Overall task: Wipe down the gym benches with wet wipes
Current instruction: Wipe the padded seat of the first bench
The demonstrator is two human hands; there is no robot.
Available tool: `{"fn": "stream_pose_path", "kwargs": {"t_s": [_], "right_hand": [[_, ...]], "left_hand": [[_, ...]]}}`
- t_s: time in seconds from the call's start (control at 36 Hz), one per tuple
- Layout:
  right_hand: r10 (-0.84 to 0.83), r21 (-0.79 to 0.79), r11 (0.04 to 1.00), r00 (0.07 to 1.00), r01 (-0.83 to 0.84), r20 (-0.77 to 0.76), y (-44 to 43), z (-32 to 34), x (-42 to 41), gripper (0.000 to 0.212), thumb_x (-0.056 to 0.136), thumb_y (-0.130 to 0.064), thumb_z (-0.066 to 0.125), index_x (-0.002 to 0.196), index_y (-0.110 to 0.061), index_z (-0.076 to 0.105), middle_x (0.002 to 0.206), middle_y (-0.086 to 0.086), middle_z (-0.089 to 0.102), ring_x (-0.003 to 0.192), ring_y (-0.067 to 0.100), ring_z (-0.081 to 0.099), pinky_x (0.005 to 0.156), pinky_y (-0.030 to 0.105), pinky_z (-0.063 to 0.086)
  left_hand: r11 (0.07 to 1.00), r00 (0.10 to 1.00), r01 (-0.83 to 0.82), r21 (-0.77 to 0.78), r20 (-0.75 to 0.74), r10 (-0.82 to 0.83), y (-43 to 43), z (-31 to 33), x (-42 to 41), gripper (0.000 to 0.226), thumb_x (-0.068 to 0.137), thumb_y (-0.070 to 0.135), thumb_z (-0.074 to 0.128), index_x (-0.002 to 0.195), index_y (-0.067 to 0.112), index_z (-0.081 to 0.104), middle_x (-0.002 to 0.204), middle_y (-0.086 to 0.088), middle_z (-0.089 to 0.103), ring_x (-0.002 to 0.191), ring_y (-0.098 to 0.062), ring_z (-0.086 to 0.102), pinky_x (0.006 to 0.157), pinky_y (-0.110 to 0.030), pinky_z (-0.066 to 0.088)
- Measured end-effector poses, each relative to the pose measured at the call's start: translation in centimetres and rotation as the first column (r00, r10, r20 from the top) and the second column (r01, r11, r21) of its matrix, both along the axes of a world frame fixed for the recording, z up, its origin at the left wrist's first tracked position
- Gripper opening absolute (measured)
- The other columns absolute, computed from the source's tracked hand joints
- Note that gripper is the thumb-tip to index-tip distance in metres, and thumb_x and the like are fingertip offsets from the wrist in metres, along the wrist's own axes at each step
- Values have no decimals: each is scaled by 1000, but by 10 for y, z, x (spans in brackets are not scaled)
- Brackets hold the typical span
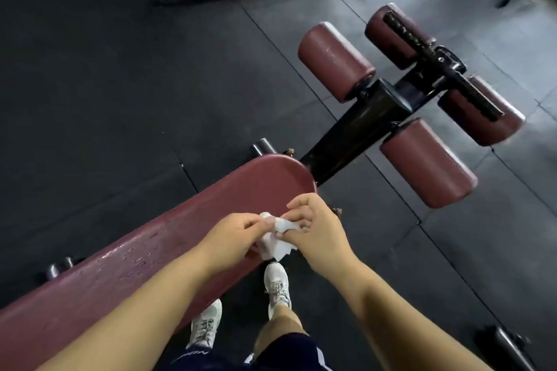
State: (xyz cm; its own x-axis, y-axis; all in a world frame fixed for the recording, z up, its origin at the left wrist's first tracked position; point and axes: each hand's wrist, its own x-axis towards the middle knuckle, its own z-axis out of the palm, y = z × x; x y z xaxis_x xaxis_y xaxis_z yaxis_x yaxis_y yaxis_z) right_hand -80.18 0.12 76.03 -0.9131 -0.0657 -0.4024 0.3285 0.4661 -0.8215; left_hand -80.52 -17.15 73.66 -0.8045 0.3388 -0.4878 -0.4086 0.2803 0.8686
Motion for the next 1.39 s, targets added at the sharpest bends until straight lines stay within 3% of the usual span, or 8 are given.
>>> {"fn": "stream_pose_path", "kwargs": {"t_s": [0.14, 0.39, 0.58, 0.83, 0.94, 1.11, 1.22, 1.39], "right_hand": [[126, 10, 992, 990, -125, -65, 25, -18, -46, 23, 70, -13, 81, 75, -24, 61, 81, -6, 65, 74, 7, 59, 71, 25, 51], [356, -79, 932, 934, -352, 28, 81, -62, -122, 29, 87, -4, 61, 101, -30, 66, 110, -12, 60, 92, -4, 55, 83, 15, 43], [707, 88, 687, 691, -721, 149, 84, -104, -160, 51, 85, -17, 68, 132, -29, 52, 128, -19, 51, 118, -1, 41, 101, 16, 32], [680, 140, 700, 713, -700, 171, 74, -145, -201, 13, 74, -11, 70, 72, -16, 58, 87, -3, 56, 76, 19, 58, 63, 30, 46], [519, 210, 805, 830, -555, 205, 72, -163, -232, 12, 74, -13, 65, 74, -9, 53, 74, 1, 63, 60, 13, 53, 55, 25, 44], [452, 450, 809, 890, -379, -62, 72, -183, -262, 13, 84, -9, 56, 76, -12, 45, 74, -6, 49, 62, 11, 46, 50, 22, 33], [575, 567, 725, 797, -391, -186, 77, -203, -261, 8, 81, -4, 56, 85, -12, 54, 87, 2, 54, 78, 24, 52, 62, 31, 40], [884, 449, 336, 441, -828, 152, 95, -237, -225, 30, 88, -27, 62, 117, -19, 59, 119, -8, 52, 112, 14, 51, 90, 32, 47]], "left_hand": [[993, 993, -115, 28, 38, 114, 28, -7, -22, 38, 93, 41, 51, 85, 9, 69, 79, -10, 72, 80, -24, 70, 86, -52, 51], [898, 918, -393, -200, -25, 396, 71, -42, -57, 28, 80, 31, 51, 57, 18, 43, 54, 10, 44, 52, -8, 38, 55, -34, 33], [928, 953, -295, -226, 5, 304, 80, -65, -79, 17, 66, 26, 50, 56, 20, 38, 53, 11, 35, 51, -5, 30, 51, -22, 25], [928, 964, -258, -268, -6, 266, 75, -106, -110, 17, 61, 30, 51, 56, 19, 40, 56, 5, 40, 53, -7, 33, 53, -26, 28], [869, 900, -415, -271, 19, 435, 60, -132, -121, 20, 59, 31, 54, 57, 16, 41, 84, 10, 70, 75, -17, 61, 61, -28, 41], [832, 861, -475, -287, 46, 507, 47, -162, -126, 29, 74, 13, 62, 59, 13, 38, 86, 4, 72, 62, -6, 54, 57, -26, 38], [808, 863, -469, -356, 9, 505, 44, -174, -125, 33, 75, 7, 64, 58, 14, 37, 85, -1, 70, 67, -19, 54, 58, -30, 38], [771, 846, -502, -392, -35, 532, 52, -178, -122, 24, 77, 10, 63, 69, 12, 41, 57, 4, 44, 52, -13, 34, 49, -27, 28]]}}
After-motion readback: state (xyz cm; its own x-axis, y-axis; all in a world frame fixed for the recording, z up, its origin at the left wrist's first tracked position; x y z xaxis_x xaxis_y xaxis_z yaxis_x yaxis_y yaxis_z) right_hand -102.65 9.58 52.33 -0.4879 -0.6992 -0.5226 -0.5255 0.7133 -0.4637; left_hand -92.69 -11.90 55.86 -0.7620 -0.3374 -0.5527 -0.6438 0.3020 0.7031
